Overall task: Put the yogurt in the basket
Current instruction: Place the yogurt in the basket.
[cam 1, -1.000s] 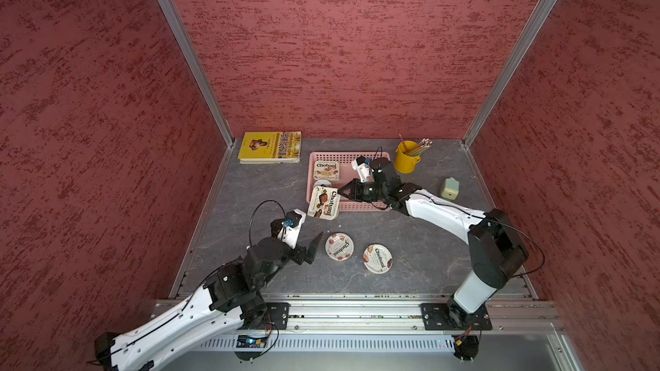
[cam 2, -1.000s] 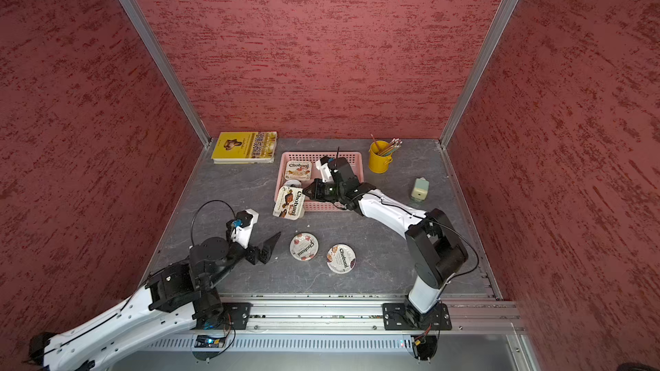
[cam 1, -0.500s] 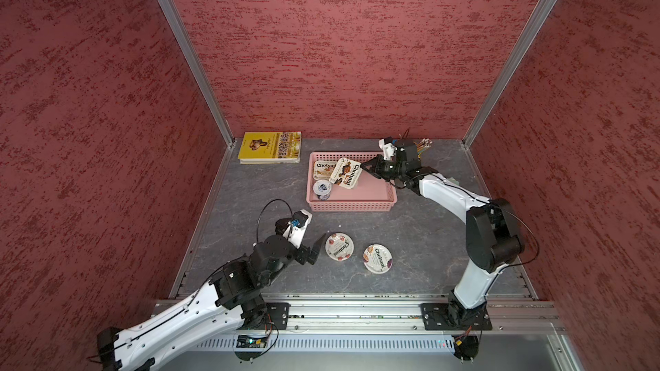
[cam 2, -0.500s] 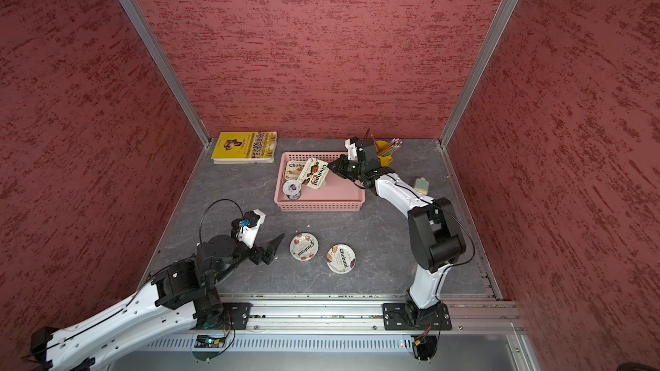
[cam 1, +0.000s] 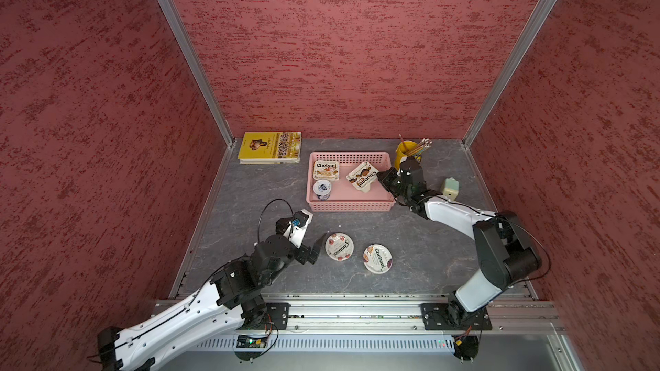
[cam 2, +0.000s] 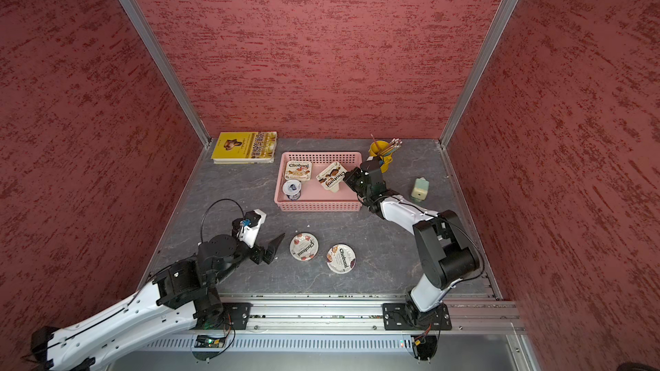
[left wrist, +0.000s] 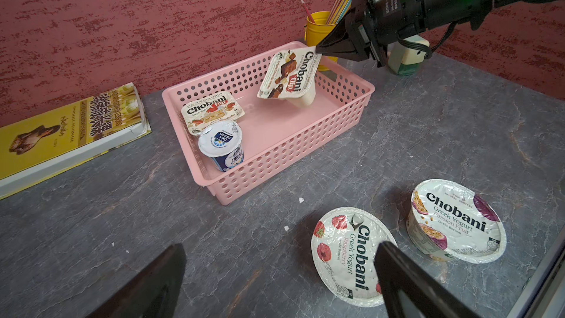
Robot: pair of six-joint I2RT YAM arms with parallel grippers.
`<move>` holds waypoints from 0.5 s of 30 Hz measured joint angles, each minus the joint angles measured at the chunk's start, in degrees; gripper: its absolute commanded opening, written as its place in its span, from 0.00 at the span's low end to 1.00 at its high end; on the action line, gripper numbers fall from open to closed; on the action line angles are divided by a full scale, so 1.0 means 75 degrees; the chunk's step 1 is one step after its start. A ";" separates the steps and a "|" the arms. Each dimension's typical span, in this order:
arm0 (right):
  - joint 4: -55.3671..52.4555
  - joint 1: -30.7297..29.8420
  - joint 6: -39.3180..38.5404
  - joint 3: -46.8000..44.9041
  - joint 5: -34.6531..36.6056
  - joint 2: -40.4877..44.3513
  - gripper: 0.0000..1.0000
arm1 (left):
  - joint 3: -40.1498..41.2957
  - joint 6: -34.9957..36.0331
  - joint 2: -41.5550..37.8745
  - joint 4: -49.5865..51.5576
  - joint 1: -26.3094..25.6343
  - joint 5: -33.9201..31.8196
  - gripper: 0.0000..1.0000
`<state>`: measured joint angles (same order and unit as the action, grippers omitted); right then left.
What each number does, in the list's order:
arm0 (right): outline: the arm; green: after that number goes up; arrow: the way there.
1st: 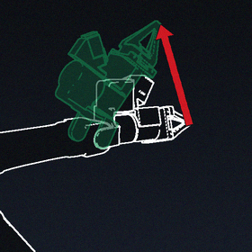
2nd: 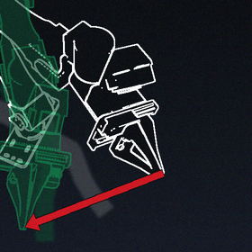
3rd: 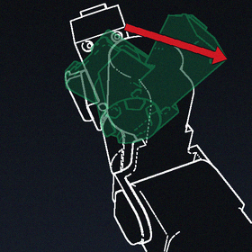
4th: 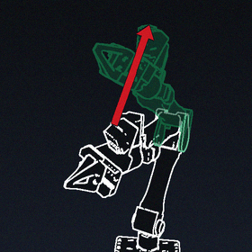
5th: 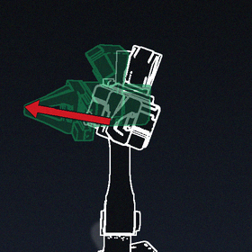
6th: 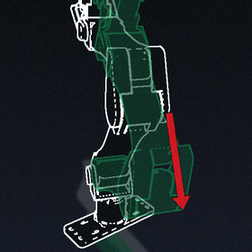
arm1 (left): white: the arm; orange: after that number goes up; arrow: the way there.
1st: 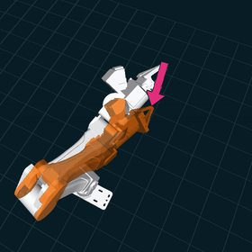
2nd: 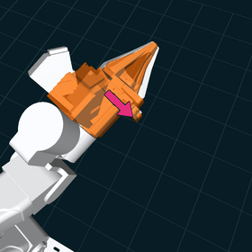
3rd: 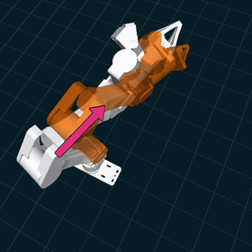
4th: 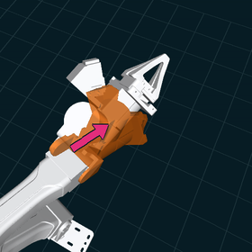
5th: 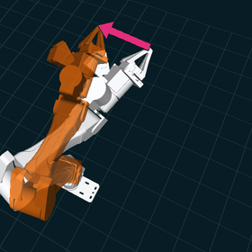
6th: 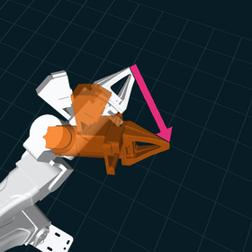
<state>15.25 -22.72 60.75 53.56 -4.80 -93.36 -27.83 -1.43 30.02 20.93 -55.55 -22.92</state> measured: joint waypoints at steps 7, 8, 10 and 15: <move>0.0903 -0.0221 0.0659 -0.0015 0.0883 -0.0149 0.00 | 0.0058 0.0000 0.0108 -0.0184 0.0006 0.0041 1.00; 0.1005 -0.0254 0.0749 -0.0015 0.0973 -0.0236 0.00 | 0.0058 0.0000 0.0119 -0.0189 0.0009 0.0047 1.00; 0.1201 -0.0318 0.0935 -0.0015 0.1163 -0.0466 0.00 | 0.0061 0.0000 0.0119 -0.0198 0.0009 0.0052 1.00; 0.1510 -0.0498 0.1311 0.0012 0.1556 -0.1043 0.00 | 0.0070 0.0006 0.0108 -0.0201 0.0009 0.0055 1.00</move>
<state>26.57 -26.46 70.59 53.65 6.87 -101.19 -27.31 -1.39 30.83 19.42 -55.48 -22.50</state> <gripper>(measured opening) 0.042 0.994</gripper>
